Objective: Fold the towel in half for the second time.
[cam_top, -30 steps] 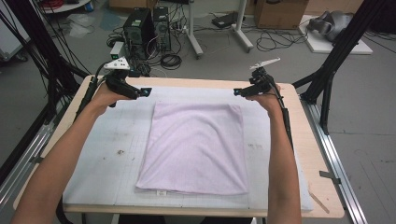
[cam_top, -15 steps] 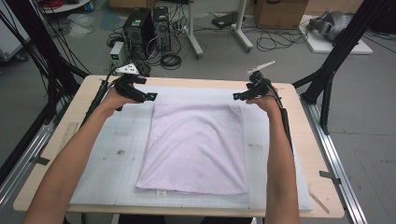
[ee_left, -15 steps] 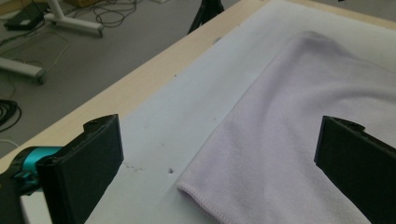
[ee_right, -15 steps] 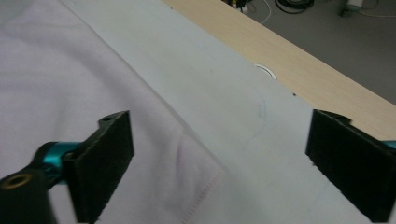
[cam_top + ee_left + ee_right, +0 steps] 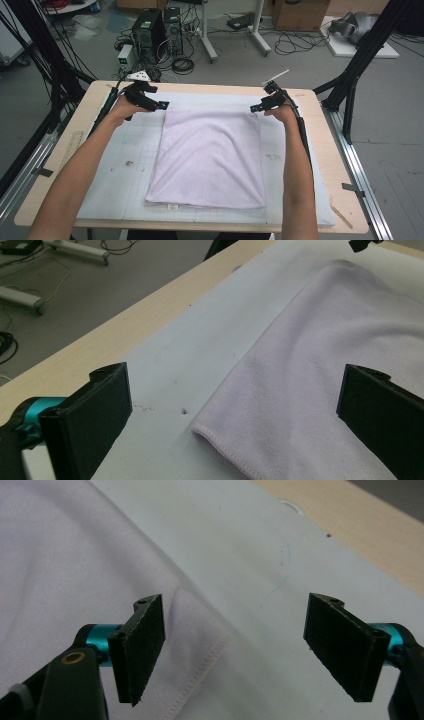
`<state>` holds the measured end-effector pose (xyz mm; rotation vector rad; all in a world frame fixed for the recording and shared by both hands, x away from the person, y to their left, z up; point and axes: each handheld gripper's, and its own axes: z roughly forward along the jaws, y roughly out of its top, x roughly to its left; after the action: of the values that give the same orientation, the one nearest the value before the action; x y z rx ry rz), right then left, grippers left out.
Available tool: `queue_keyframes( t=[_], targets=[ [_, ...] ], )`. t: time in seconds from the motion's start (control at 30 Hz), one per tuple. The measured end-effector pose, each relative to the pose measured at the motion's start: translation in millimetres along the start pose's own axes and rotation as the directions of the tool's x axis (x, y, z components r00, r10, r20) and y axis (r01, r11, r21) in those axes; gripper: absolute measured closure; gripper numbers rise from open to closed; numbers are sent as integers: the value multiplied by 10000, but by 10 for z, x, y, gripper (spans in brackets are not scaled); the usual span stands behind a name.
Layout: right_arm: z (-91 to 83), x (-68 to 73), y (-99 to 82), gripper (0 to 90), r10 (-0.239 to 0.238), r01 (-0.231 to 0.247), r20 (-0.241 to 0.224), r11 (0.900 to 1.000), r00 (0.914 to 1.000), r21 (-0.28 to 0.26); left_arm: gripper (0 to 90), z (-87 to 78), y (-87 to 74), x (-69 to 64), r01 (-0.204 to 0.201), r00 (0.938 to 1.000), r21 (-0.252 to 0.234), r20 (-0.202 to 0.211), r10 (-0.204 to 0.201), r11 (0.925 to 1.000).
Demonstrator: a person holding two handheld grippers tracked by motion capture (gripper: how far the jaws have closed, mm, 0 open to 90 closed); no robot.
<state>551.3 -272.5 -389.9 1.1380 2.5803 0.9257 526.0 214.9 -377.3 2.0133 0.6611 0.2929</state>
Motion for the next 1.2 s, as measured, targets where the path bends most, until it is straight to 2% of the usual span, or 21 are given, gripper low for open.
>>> queue_keyframes(
  t=[0.17, 0.2, 0.37, 0.53, 0.63, 0.67, 0.8, 1.0, 1.07, 1.13, 1.2],
  targets=[
    [133, -8, -30, 261, 28, -21, -128, 9983, 9999, 579, 17, 32, -5, -11, -48, 10000, 30, 37, 48, 10000],
    [149, -12, -39, 284, 111, -91, -305, 9978, 9995, 653, 17, 41, -8, -12, -43, 10000, 8, 33, 43, 10000],
    [203, -18, -52, 375, 171, -133, -492, 9970, 9986, 764, 17, 81, -32, -3, -10, 10000, 105, 46, 10, 9999],
    [249, -31, -68, 507, 320, -267, -581, 9955, 9978, 905, 17, 109, -46, 7, 54, 10000, 91, -10, -53, 9999],
    [268, -25, -75, 665, 402, -330, -601, 9928, 9974, 1155, 17, 123, -58, 16, 76, 10000, 125, -29, -76, 9999],
    [270, -26, -77, 696, 456, -376, -732, 9935, 9963, 1078, 17, 129, -64, 21, 51, 10000, 171, -67, -50, 9998],
    [231, -12, -57, 812, 549, -494, -579, 9944, 9968, 930, 17, 160, -76, 21, 90, 9999, 148, -97, -88, 9999],
    [160, -7, -48, 831, 705, -660, -555, 9947, 9960, 783, 17, 213, -98, 23, 29, 9999, 209, -123, -26, 9998],
    [130, 4, -49, 830, 800, -768, -391, 9939, 9960, 786, 17, 258, -130, 34, 137, 9998, 319, -169, -132, 9994],
    [106, 2, -74, 832, 885, -870, -319, 9952, 9956, 450, 17, 291, -145, 35, 141, 9997, 386, -202, -134, 9992],
    [84, 0, -118, 833, 1090, -1081, -230, 9934, 9938, 378, 17, 325, -157, 35, 223, 9995, 381, -213, -215, 9990]
  ],
)
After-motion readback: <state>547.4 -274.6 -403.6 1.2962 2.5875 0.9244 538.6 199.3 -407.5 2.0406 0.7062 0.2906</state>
